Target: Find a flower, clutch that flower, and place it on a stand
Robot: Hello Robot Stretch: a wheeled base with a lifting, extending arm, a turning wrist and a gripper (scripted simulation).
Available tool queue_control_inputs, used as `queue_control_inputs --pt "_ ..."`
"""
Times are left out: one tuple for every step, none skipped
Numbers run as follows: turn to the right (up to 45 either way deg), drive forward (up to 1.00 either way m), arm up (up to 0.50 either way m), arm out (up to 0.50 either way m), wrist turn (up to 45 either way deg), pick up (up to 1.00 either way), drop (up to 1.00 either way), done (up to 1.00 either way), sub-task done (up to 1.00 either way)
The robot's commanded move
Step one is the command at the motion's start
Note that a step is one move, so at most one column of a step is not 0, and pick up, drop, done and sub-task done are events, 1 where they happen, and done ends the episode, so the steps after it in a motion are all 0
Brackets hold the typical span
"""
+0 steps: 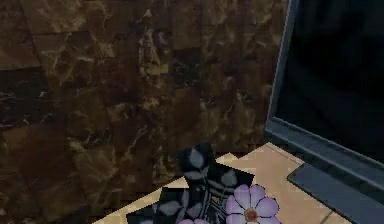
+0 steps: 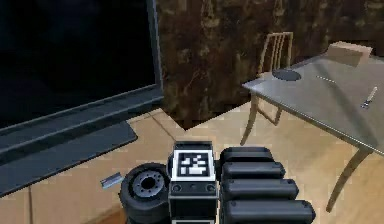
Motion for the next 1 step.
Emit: queue_control_inputs --pt "-33.0 0.00 0.00 0.00 0.0 0.00 0.00 0.00 0.00"
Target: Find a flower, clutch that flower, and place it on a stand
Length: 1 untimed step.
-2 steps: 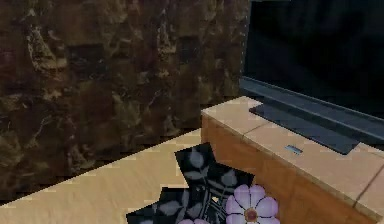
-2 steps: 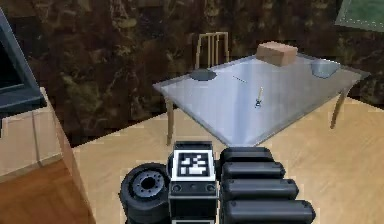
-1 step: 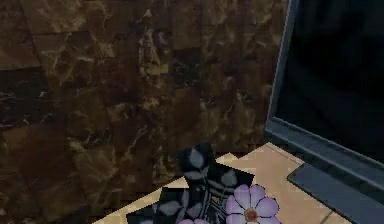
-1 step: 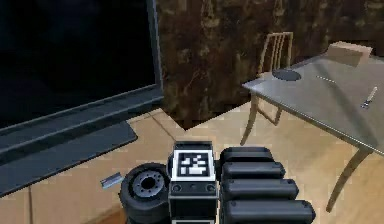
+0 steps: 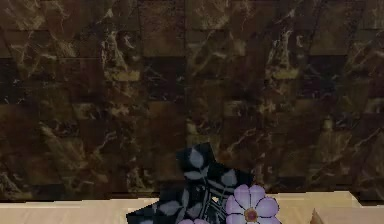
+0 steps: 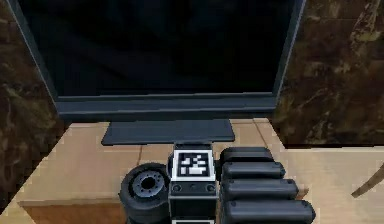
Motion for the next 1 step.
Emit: queue_control_inputs --pt "0.0 0.05 0.00 0.00 0.0 0.00 0.00 0.00 0.00"
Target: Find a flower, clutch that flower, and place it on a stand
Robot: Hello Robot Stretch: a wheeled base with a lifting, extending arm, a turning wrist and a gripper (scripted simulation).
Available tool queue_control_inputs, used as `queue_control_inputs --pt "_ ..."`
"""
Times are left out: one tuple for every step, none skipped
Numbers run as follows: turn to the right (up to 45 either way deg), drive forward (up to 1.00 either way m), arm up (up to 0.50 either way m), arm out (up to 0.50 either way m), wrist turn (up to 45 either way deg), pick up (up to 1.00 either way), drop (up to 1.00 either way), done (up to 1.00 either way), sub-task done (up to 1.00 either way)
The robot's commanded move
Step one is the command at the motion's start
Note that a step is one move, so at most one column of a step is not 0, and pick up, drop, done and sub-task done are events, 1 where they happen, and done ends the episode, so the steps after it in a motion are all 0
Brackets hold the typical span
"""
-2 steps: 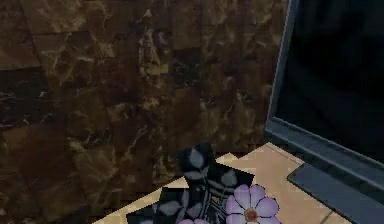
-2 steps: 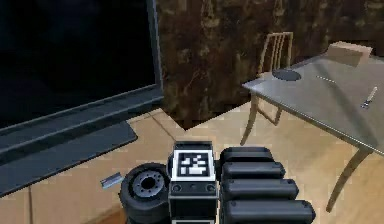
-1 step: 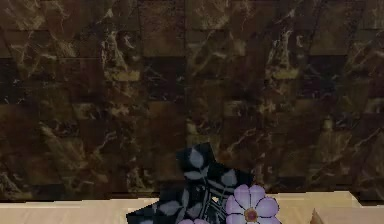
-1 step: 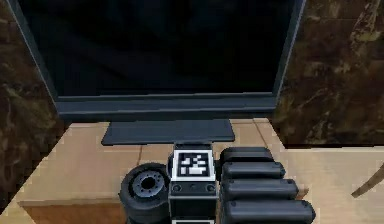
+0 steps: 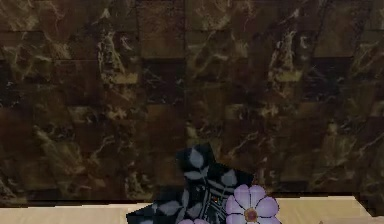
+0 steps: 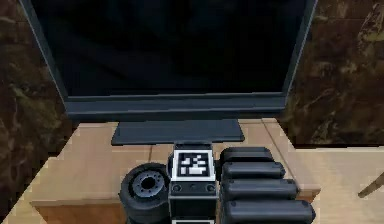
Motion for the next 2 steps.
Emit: queue_control_inputs --pt "45.0 0.00 0.00 0.00 0.0 0.00 0.00 0.00 0.00" --pt "39.0 0.00 0.00 0.00 0.0 0.00 0.00 0.00 0.00"
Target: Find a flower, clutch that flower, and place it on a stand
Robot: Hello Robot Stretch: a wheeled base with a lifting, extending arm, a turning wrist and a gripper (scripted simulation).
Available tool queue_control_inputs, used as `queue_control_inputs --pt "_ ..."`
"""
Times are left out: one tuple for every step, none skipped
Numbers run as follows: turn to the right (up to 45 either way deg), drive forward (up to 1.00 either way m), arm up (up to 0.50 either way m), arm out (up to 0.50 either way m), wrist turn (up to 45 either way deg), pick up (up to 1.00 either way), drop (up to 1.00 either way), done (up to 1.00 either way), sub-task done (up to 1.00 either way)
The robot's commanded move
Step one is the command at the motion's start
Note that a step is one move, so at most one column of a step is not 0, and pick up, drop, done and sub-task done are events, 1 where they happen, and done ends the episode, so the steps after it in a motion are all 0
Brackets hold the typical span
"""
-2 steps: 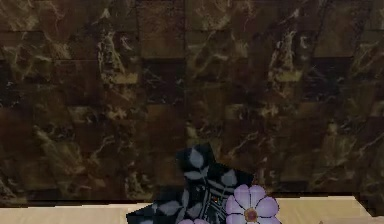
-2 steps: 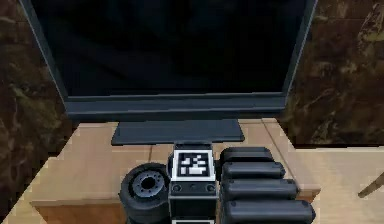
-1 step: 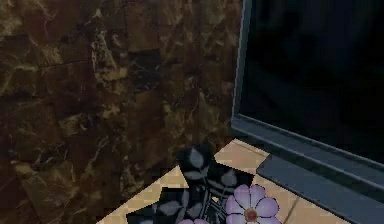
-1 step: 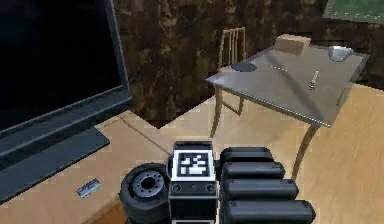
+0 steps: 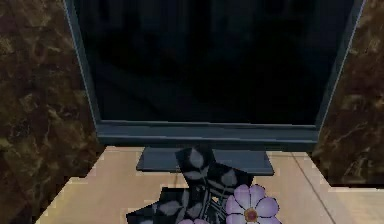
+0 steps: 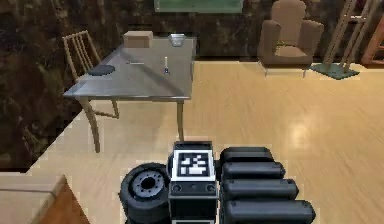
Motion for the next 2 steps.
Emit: queue_control_inputs --pt "-45.0 0.00 0.00 0.00 0.0 0.00 0.00 0.00 0.00" --pt "-33.0 0.00 0.00 0.00 0.0 0.00 0.00 0.00 0.00"
